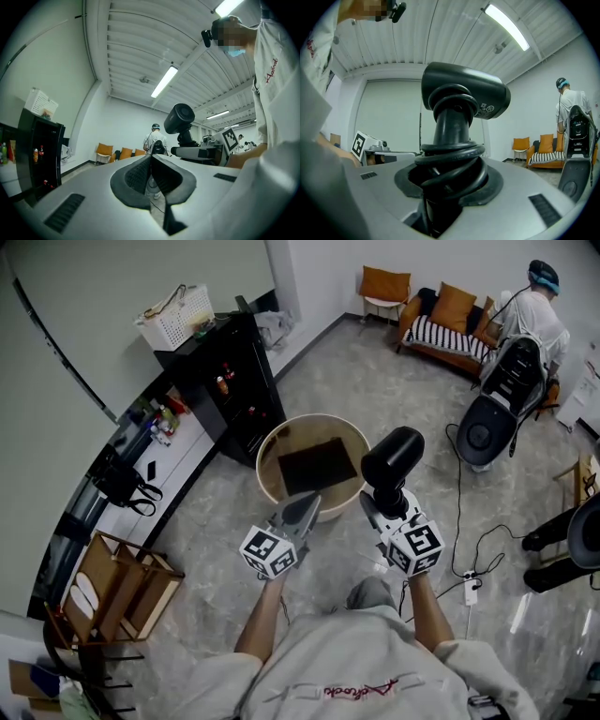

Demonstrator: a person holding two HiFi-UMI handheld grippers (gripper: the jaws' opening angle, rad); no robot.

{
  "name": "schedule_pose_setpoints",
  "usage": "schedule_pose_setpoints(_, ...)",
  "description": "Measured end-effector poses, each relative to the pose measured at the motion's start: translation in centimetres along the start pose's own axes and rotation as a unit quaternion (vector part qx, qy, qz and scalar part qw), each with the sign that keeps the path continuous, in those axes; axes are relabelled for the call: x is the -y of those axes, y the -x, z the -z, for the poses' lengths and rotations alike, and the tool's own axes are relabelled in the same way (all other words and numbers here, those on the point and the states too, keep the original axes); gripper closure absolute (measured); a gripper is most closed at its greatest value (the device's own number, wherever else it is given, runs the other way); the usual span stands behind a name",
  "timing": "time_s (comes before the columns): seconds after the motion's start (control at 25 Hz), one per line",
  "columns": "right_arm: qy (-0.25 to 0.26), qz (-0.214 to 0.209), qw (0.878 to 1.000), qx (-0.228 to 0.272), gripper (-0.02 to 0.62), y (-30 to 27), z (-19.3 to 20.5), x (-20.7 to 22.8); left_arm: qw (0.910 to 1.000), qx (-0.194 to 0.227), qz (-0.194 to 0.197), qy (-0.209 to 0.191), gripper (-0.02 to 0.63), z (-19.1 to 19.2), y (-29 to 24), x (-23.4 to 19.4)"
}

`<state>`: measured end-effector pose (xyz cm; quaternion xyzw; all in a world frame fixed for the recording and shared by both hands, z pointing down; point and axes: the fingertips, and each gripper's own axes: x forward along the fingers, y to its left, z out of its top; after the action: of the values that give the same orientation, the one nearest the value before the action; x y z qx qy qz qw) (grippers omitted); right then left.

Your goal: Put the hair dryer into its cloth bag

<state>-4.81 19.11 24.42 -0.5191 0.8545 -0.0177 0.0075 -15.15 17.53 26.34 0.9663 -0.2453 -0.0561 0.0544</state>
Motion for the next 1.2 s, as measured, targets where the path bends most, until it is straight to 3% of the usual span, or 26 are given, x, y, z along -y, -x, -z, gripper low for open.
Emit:
schedule_pose_setpoints(0.68, 0.0, 0.012, 1.0, -0.009, 0.414, -2.3, 1.3, 4.1, 0.9995, -0.02, 0.016, 0.019, 0.574, 3.0, -3.8, -2.3)
schedule_pose_setpoints(1.2, -0.007, -0.003, 1.0, 0.0, 0.414, -10.8, -0.6, 14.3, 0.9992, -0.03, 0.0, 0.026, 0.574, 2.2, -14.3, -10.1)
